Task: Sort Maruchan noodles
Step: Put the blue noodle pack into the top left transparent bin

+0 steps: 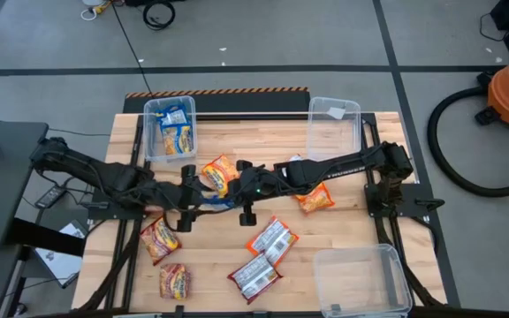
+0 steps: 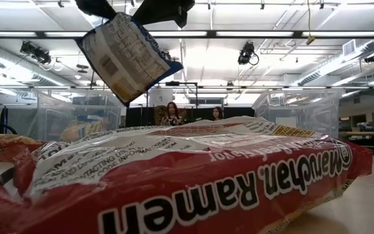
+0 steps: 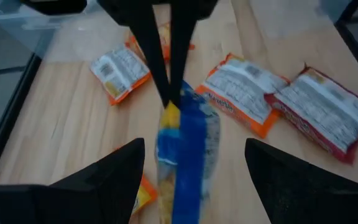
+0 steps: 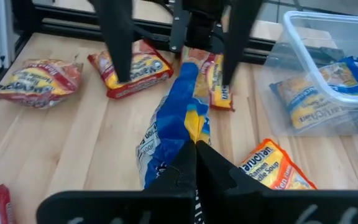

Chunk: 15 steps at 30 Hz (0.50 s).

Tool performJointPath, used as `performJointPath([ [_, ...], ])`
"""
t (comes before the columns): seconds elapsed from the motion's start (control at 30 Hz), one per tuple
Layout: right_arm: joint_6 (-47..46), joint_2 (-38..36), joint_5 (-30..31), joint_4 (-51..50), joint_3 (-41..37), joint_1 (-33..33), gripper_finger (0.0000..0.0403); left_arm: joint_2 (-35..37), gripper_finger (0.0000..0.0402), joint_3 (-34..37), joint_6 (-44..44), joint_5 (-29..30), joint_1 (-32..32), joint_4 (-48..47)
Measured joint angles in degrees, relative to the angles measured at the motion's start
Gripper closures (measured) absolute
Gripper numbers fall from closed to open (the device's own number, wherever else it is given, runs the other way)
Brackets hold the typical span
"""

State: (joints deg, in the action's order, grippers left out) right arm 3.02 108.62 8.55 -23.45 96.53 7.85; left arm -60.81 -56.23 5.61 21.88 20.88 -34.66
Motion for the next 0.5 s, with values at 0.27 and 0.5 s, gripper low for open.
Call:
performJointPath([
  [0.27,0.11,1.0,-1.65,6.54,-0.02,-4.08,0.0398,2.11,0.0116,-13.06,7.87,-2.49,1.37,-22.11],
  [0.5,0.81,1.9,-4.14,12.27,0.0,-7.94,0.0399,4.37,0.0116,-15.71,7.18,1.15,1.74,-36.02],
])
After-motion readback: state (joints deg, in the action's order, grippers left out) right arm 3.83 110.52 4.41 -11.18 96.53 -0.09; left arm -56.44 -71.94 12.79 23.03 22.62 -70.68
